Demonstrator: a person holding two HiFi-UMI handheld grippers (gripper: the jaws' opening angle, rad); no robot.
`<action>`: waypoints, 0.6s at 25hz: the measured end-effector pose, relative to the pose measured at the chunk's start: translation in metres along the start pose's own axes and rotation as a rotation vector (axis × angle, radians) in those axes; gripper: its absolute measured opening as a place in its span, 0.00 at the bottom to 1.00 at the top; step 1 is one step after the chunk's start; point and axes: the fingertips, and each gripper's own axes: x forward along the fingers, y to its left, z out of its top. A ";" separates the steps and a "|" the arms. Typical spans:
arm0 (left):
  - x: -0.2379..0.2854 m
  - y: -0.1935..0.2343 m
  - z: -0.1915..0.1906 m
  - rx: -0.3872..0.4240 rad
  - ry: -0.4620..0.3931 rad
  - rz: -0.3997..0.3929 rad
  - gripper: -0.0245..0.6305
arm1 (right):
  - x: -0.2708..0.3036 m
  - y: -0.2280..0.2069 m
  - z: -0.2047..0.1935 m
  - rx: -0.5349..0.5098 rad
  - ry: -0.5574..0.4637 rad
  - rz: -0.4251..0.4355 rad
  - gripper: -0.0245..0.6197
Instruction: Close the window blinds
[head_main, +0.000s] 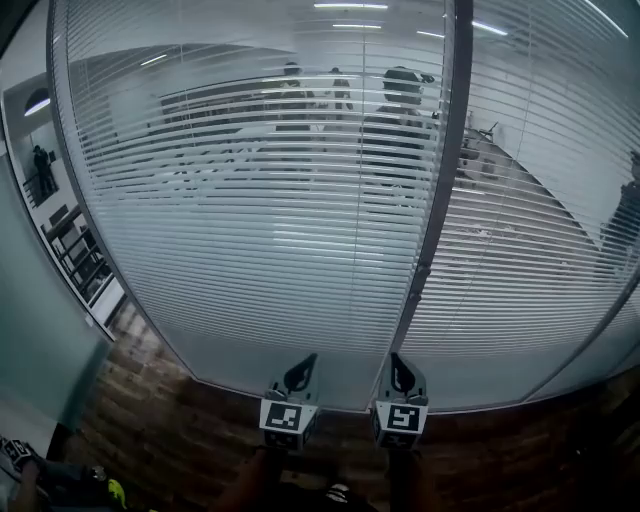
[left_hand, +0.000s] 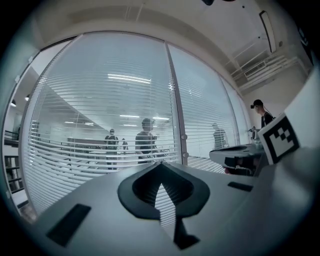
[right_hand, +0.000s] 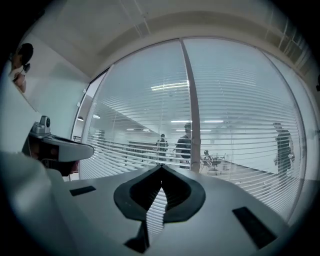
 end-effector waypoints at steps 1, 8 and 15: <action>0.001 0.002 0.002 -0.009 0.000 0.002 0.04 | 0.002 -0.001 0.002 -0.006 0.000 -0.003 0.04; 0.036 0.013 0.009 -0.027 -0.008 -0.028 0.04 | 0.030 -0.012 0.006 0.005 0.015 -0.036 0.04; 0.064 0.013 0.020 -0.011 -0.039 -0.085 0.04 | 0.046 -0.017 0.009 -0.001 0.007 -0.085 0.04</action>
